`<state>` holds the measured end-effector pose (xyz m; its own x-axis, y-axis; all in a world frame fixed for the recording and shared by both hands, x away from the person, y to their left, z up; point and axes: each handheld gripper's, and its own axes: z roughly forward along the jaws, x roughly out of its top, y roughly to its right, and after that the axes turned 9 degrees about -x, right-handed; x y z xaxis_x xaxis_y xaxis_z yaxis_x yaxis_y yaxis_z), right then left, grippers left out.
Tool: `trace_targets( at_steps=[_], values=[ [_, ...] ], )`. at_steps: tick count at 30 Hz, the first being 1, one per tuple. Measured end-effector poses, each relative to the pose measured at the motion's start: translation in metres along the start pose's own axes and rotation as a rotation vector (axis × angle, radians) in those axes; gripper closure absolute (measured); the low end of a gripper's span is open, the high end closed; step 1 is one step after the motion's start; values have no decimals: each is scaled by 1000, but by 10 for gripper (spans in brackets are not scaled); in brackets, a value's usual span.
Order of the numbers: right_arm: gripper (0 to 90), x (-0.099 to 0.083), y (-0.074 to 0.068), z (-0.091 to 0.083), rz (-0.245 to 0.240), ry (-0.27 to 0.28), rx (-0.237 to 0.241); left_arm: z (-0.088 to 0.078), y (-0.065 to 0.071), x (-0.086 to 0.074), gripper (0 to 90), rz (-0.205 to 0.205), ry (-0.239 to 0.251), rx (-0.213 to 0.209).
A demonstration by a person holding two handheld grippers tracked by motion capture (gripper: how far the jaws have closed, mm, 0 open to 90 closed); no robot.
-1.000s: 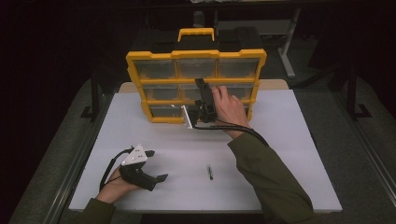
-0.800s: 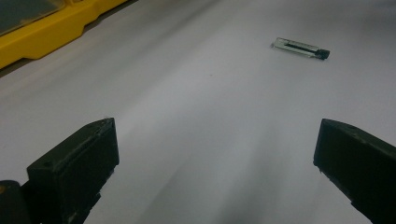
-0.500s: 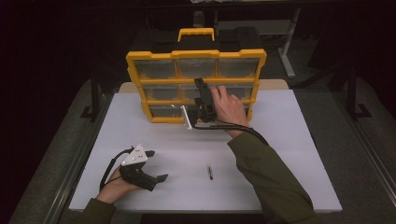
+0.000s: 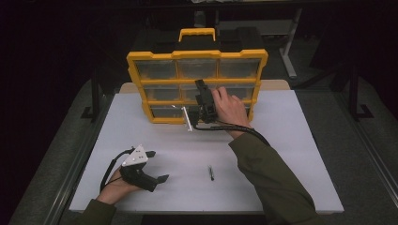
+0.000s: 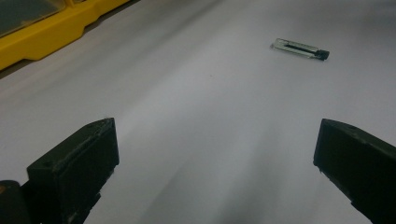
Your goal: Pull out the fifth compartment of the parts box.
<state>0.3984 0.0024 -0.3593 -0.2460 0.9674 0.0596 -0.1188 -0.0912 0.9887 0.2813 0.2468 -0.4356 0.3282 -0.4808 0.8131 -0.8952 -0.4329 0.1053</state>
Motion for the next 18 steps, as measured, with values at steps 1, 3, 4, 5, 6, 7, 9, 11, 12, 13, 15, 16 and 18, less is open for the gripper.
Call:
trace_targets(
  at_steps=[1, 3, 4, 5, 6, 7, 9, 11, 12, 13, 15, 16, 18],
  values=[
    [320, 0, 0, 0, 3, -1, 2, 0, 0, 0, 0, -1, 1, 0],
    [335, 1, 0, 1, 5, 2, 9, 0, 0, 0, 0, 0, -1, -1],
    [342, 1, -1, 1, 2, -2, 9, 1, 0, 0, 0, -1, -1, -2],
    [342, 1, -1, 1, 2, -2, 9, 1, 0, 0, 0, -1, -1, -2],
    [358, 0, -1, 1, -4, -8, 12, 1, 0, 0, 0, 2, -1, -2],
    [358, 0, -1, 1, -4, -8, 12, 0, 0, 0, 0, 2, -1, -2],
    [380, 0, -1, 2, -13, -8, 17, 0, 0, 0, 0, 1, 1, -3],
    [395, 0, -1, 2, -2, -17, 8, 0, 0, 0, 0, 0, 3, -3],
    [404, -1, -1, 2, -1, -21, 9, 0, 0, 0, 0, 1, 2, -2],
    [404, -1, -1, 2, -1, -21, 9, 0, 0, 0, 0, 1, 2, -2],
    [417, -1, 0, 3, -16, -22, 5, 0, 0, 0, 0, -2, 3, -3],
    [434, -2, 0, 3, -15, -23, 9, 0, 0, 0, 0, -1, 2, -3],
    [440, -2, 0, 2, -7, -28, 5, 0, 0, 0, 0, 1, 1, -3]
  ],
)
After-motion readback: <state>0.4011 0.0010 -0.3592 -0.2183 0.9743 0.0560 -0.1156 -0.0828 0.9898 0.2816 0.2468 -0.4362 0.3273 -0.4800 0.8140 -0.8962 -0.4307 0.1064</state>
